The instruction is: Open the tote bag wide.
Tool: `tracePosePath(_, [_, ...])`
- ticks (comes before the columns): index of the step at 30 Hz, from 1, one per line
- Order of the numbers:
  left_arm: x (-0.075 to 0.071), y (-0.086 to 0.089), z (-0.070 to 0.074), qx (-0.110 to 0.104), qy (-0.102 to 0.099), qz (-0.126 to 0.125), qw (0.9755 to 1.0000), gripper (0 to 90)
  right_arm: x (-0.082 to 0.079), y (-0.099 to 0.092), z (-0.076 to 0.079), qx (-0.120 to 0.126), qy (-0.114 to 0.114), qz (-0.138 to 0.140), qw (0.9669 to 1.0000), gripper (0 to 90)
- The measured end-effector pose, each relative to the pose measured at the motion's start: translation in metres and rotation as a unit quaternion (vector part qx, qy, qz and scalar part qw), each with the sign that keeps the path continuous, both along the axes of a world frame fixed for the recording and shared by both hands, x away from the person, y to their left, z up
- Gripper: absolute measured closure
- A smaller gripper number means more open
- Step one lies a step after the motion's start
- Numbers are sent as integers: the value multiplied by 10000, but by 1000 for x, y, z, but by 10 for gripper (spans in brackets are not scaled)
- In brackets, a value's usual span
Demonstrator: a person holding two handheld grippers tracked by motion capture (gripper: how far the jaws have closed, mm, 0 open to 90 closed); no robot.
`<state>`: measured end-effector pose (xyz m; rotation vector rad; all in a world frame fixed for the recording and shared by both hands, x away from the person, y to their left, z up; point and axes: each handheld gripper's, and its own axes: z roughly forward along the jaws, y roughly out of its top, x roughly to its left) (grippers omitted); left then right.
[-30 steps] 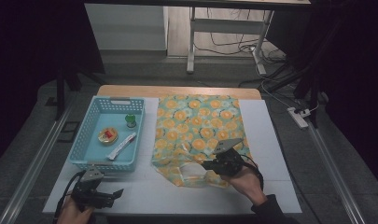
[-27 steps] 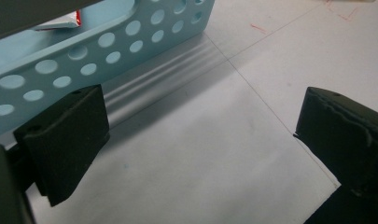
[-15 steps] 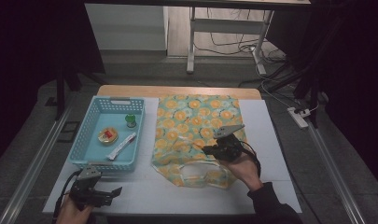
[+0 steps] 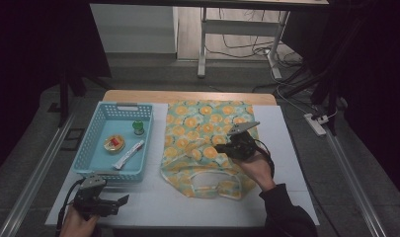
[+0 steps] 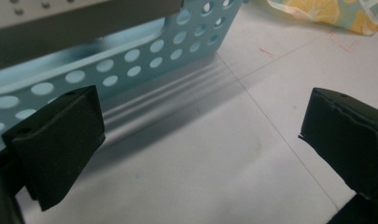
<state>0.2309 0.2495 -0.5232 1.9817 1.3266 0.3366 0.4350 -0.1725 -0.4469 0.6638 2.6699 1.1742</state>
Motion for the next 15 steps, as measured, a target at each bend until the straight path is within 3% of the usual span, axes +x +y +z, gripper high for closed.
tracePosePath(6, [2, 2, -1, -6, -108, -6, 9999, 0, 12, 2, 1, -9, -18, -109, 9999, 889])
tracePosePath(15, [4, 2, -2, -28, -11, -135, 9999, 3, 31, 9, -1, -72, -87, -228, 9997, 890])
